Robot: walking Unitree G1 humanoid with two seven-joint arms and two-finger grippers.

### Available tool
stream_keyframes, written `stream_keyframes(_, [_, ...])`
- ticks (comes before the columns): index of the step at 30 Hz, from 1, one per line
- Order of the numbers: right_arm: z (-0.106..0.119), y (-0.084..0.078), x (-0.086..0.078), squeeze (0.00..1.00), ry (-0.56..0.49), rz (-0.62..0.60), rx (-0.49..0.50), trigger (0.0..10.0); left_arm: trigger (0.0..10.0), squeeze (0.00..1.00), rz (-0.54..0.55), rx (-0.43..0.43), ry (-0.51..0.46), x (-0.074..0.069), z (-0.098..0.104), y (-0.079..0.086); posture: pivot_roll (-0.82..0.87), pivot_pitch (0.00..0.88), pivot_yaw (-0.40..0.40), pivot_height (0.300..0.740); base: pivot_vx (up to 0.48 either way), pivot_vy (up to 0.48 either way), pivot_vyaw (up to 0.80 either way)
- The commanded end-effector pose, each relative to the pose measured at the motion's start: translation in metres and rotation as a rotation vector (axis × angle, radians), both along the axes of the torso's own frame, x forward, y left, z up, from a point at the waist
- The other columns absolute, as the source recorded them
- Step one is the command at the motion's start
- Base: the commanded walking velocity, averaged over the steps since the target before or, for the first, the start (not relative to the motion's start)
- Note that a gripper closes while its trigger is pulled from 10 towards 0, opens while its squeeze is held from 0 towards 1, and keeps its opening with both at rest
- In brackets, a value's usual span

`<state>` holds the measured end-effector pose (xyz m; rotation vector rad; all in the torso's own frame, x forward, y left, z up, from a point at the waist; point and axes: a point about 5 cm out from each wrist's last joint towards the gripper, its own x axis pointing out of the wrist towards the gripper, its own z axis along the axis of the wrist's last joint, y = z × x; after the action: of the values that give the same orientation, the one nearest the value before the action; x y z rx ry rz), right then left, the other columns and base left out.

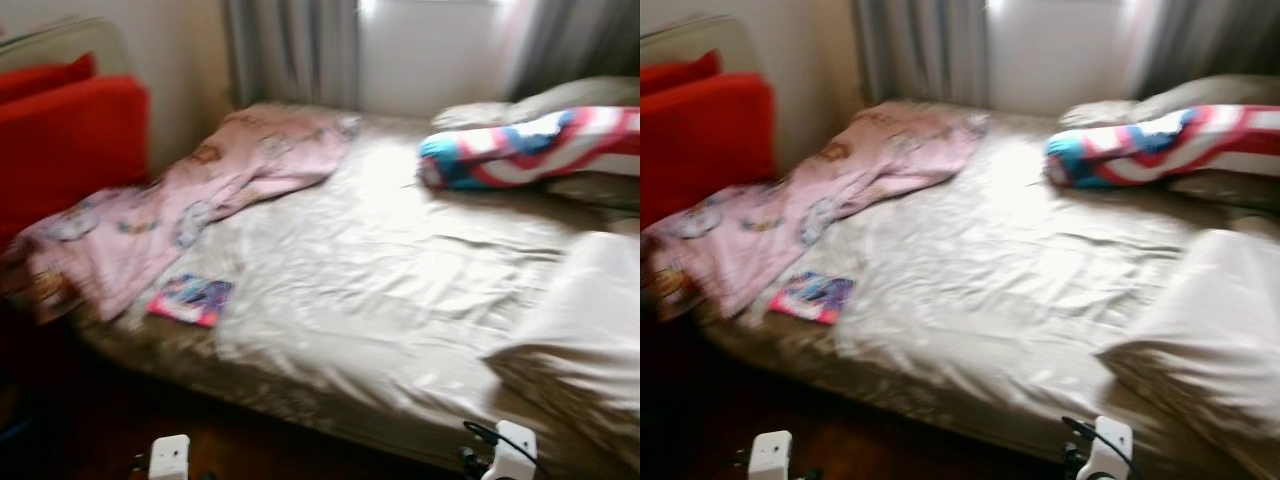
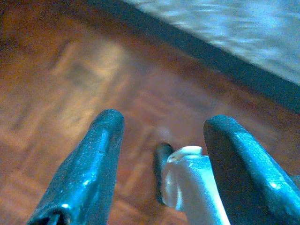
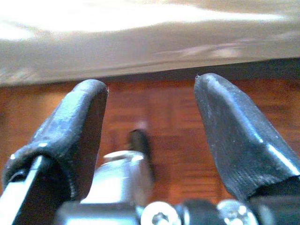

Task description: Clean up the room

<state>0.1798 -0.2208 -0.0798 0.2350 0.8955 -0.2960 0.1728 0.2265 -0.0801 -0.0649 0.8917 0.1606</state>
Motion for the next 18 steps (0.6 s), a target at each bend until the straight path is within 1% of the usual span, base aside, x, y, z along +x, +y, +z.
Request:
stream_keyframes(1, [-0.0016, 0.0075, 0.0001, 0.0, 0.005, 0.006, 0.019, 10.0, 10.0, 0.0, -0.002, 0.021, 0.012, -0.0028, 0.0003, 0.0069, 0.0, 0.0, 0.013, 0.74, 0.0, -0.401, -0.68])
stream_keyframes(11, [-0.0018, 0.0075, -0.0007, 0.0, 0.0, 0.017, 0.017, 10.0, 10.0, 0.0, -0.012, 0.02, -0.002, 0.0025, 0.002, 0.0038, 0.0, 0.0, 0.012, 0.74, 0.0, -0.397, -0.66])
stream_keyframes(18, [-0.0009, 0.0073, 0.0007, 0.0, -0.013, 0.015, 0.015, 10.0, 10.0, 0.0, -0.013, 0.018, -0.021, 0.0072, 0.0043, 0.0035, 0.0, 0.0, 0.009, 0.74, 0.0, 0.0, 0.0])
